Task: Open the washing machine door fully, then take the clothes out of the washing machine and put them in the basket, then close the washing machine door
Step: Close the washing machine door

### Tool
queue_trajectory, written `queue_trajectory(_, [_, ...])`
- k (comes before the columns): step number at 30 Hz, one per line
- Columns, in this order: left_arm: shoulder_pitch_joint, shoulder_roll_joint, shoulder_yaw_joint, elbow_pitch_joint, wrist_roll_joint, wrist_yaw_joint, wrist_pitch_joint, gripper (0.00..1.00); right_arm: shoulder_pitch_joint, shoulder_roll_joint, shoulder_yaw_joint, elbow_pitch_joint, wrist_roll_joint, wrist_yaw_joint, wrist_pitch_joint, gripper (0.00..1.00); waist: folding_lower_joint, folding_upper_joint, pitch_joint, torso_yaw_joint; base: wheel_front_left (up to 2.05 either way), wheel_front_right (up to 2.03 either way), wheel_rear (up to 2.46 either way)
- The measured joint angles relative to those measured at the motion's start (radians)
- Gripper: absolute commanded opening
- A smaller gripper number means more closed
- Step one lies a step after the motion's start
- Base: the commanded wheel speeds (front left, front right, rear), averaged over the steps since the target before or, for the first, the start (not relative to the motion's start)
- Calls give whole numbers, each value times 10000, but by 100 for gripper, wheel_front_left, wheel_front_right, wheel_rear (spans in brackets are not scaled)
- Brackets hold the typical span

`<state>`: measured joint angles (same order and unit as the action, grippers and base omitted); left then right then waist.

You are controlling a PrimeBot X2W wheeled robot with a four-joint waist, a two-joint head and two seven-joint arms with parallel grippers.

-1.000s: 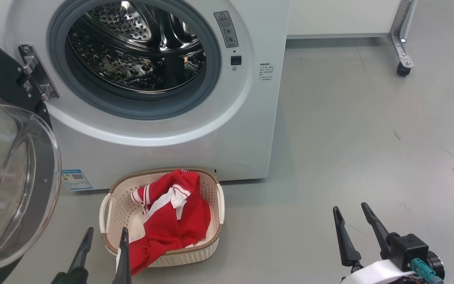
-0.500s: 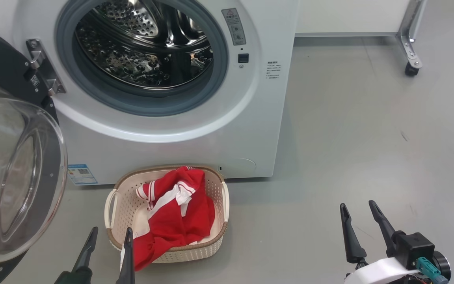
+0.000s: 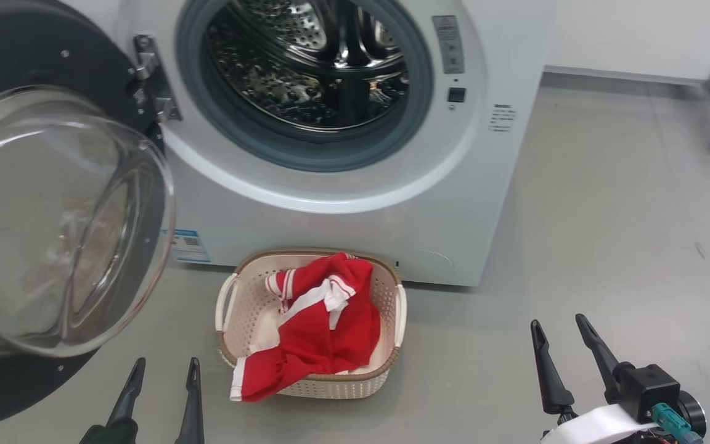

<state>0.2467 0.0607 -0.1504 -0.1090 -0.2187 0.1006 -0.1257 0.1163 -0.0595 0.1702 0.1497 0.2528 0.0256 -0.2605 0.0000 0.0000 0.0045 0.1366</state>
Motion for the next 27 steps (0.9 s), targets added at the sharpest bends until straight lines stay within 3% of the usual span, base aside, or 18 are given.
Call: queue_trajectory(27, [12, -12, 244, 50, -100, 82, 13, 100, 209, 107, 332, 25, 6, 42, 0, 100, 0, 0, -370, 3370, 0, 0, 0])
